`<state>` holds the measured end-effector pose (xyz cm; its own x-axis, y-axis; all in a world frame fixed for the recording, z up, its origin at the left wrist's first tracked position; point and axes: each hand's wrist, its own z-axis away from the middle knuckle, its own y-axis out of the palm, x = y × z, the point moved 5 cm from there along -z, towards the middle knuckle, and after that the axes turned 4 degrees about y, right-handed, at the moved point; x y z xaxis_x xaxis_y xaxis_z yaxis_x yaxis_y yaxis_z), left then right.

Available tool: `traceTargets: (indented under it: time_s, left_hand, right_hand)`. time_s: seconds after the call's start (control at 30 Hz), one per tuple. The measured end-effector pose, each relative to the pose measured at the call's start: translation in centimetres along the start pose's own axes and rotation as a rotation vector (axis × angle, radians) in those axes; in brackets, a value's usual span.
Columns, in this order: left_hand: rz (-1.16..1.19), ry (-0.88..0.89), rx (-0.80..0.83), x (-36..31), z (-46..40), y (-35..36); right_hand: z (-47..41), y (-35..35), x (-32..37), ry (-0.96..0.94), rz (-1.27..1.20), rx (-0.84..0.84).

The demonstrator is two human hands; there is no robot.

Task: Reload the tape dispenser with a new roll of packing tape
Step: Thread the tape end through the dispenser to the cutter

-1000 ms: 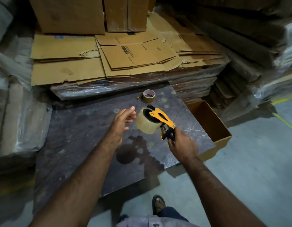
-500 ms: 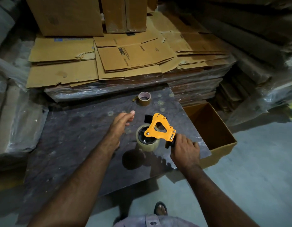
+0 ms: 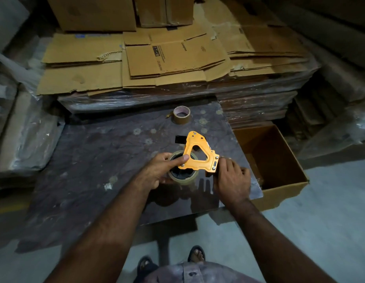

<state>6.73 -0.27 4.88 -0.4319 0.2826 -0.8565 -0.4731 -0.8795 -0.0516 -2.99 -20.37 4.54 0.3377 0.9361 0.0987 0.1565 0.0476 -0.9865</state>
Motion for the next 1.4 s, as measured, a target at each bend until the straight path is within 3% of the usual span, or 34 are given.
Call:
traceTargets:
  time_s: [0.4, 0.5, 0.6, 0.73, 0.83, 1.0, 1.17, 1.4]
  left_hand:
    - [-0.037, 0.005, -0.035, -0.9, 0.7, 0.1]
    - [0.076, -0.035, -0.047, -2.0, 0.7, -0.6]
    - [0.084, -0.015, -0.096, -2.2, 1.0, -1.0]
    - [0.019, 0.113, -0.240, -1.9, 1.4, -0.6]
    - [-0.016, 0.273, -0.287, -2.3, 1.8, 0.3]
    - [-0.401, 0.615, -0.242, -4.1, 2.0, 2.1]
    - [-0.429, 0.613, -0.325, -4.2, 1.0, 2.7]
    - [-0.531, 0.711, -0.314, -4.6, 1.2, 3.4]
  right_hand:
    - [-0.9, -0.6, -0.7, 0.006, -0.072, 0.159]
    - [-0.7, -0.2, -0.9, 0.136, -0.231, 0.268]
    - [-0.2, 0.9, -1.4, 0.322, -0.665, 0.415]
    - [0.2, 1.1, -0.8, 0.656, -1.245, 0.651]
    - [0.8, 0.9, -0.1, 0.797, -1.505, 0.851]
    - [0.9, 0.6, -0.1, 0.817, -1.689, 0.960]
    - [1.4, 0.3, 0.3, 0.808, -1.813, 1.121]
    - [1.7, 0.1, 0.0, 0.773, -1.836, 1.238]
